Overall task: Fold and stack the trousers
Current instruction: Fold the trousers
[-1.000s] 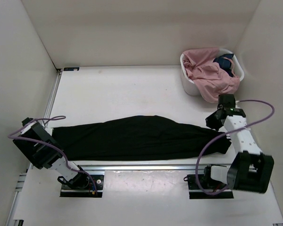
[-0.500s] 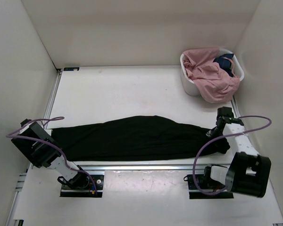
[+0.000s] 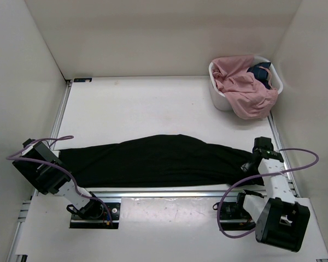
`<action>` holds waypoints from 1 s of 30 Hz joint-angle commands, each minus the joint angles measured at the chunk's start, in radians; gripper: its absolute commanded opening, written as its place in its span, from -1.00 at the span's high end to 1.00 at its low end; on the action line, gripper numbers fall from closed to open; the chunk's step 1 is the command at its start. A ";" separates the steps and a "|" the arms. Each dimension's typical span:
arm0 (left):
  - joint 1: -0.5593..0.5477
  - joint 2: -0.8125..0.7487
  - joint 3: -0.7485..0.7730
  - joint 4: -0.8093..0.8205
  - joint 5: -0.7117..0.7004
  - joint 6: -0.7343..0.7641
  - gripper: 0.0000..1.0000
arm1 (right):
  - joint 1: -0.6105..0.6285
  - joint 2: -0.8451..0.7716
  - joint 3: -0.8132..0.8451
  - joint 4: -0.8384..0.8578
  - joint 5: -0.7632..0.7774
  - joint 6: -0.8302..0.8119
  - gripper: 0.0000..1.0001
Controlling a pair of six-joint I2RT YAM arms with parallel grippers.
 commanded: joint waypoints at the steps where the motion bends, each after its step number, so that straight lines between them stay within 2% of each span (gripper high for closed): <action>1: 0.012 0.001 0.013 0.006 0.004 0.010 0.70 | -0.024 -0.034 -0.007 0.000 0.058 -0.037 1.00; 3: 0.012 0.001 0.013 0.006 0.004 0.010 0.70 | -0.055 -0.078 0.002 0.009 0.037 -0.065 0.96; 4: 0.012 0.001 0.013 0.006 0.004 0.010 0.70 | -0.064 -0.092 0.015 0.009 0.026 -0.077 0.81; 6: 0.012 0.001 0.013 0.006 0.004 0.010 0.67 | -0.064 -0.113 0.076 -0.003 0.000 -0.117 0.46; 7: 0.012 0.001 0.013 0.006 0.004 0.010 0.67 | -0.064 -0.127 0.102 -0.020 -0.010 -0.117 -0.04; 10: 0.012 0.001 0.013 0.006 0.004 0.010 0.67 | -0.064 -0.152 0.182 -0.148 0.010 -0.071 -0.51; 11: 0.012 0.001 0.013 0.006 0.004 0.010 0.65 | -0.064 -0.170 0.191 -0.193 0.032 0.002 -0.60; 12: 0.012 0.001 0.013 0.006 0.004 0.010 0.65 | -0.064 -0.182 0.191 -0.260 0.047 0.038 -0.68; 13: 0.012 0.001 0.013 0.006 0.004 0.010 0.65 | -0.064 -0.199 0.176 -0.274 0.047 0.068 -0.86; 14: 0.012 -0.008 0.013 0.006 0.004 0.019 0.65 | -0.064 -0.237 0.135 -0.275 0.047 0.122 -0.95; 15: 0.012 -0.008 0.013 0.006 0.004 0.019 0.65 | -0.074 -0.256 0.106 -0.265 0.035 0.144 -0.98; 18: 0.012 -0.008 0.013 -0.003 0.004 0.019 0.65 | -0.074 -0.270 0.001 -0.091 -0.020 0.205 -0.98; 23: 0.012 -0.008 0.031 -0.003 -0.005 0.019 0.62 | -0.094 -0.043 -0.037 0.069 0.004 0.196 -0.98; 28: 0.012 -0.008 0.041 -0.012 -0.005 0.019 0.59 | -0.130 0.052 -0.102 0.348 0.026 0.170 -0.98; 30: 0.012 0.003 0.041 -0.012 -0.005 0.019 0.59 | -0.130 0.084 -0.115 0.405 0.026 0.170 -0.95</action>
